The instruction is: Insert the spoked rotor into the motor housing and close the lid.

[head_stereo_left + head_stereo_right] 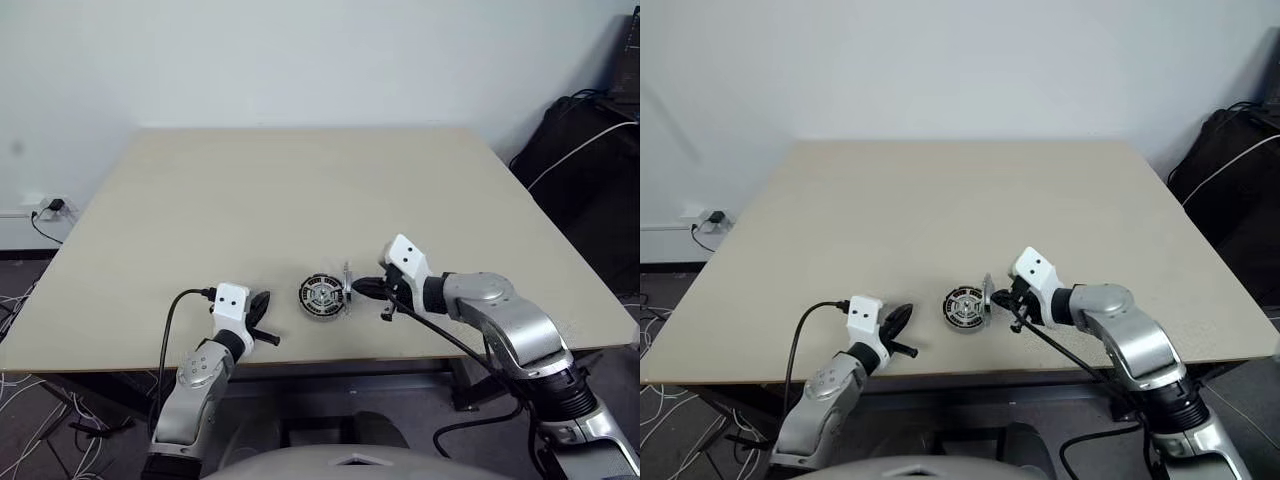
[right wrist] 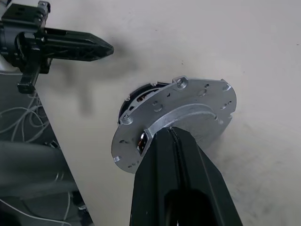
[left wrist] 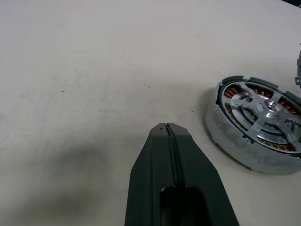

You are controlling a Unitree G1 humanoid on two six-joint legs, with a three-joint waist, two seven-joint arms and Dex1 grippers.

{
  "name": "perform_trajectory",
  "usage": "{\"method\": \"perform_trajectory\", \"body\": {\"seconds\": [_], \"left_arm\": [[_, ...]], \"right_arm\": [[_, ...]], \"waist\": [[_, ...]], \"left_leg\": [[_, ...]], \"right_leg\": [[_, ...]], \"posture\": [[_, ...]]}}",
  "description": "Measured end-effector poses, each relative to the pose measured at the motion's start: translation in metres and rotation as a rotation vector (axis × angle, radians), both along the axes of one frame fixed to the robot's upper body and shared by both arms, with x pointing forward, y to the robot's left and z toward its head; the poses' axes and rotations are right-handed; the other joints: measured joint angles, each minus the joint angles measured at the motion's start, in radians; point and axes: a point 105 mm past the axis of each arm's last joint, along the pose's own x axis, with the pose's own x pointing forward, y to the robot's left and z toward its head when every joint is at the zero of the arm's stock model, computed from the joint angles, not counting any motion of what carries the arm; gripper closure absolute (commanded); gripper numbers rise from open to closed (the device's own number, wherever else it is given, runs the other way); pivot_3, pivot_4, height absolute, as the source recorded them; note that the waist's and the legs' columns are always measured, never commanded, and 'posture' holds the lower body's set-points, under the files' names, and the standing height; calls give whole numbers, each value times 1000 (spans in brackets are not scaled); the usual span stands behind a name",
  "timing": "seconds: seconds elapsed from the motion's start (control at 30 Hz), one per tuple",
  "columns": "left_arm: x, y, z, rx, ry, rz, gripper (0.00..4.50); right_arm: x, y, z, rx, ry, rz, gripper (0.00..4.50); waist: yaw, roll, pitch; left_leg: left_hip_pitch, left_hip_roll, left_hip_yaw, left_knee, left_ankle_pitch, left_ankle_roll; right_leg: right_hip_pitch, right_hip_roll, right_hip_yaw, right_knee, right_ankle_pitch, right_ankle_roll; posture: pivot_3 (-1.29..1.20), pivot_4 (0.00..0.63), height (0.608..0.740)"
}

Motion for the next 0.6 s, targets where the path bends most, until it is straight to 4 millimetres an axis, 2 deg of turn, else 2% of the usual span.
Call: {"method": "perform_trajectory", "body": {"seconds": [0.43, 0.6], "left_arm": [[0, 3, 0, 2, 3, 9, 4500], [0, 2, 0, 1, 3, 10, 4500]], "right_arm": [[20, 24, -28, 29, 50, -33, 4477], [18, 44, -43, 63, 104, -27, 4477]], "waist": [[1, 1, 0], [-4, 1, -1]], "left_leg": [[-1, 0, 0, 0, 0, 0], [-1, 0, 0, 0, 0, -1]], "right_leg": [[-1, 0, 0, 0, 3, -4], [-1, 1, 0, 1, 4, -5]], "posture": [[0, 0, 740], [0, 0, 740]]}}
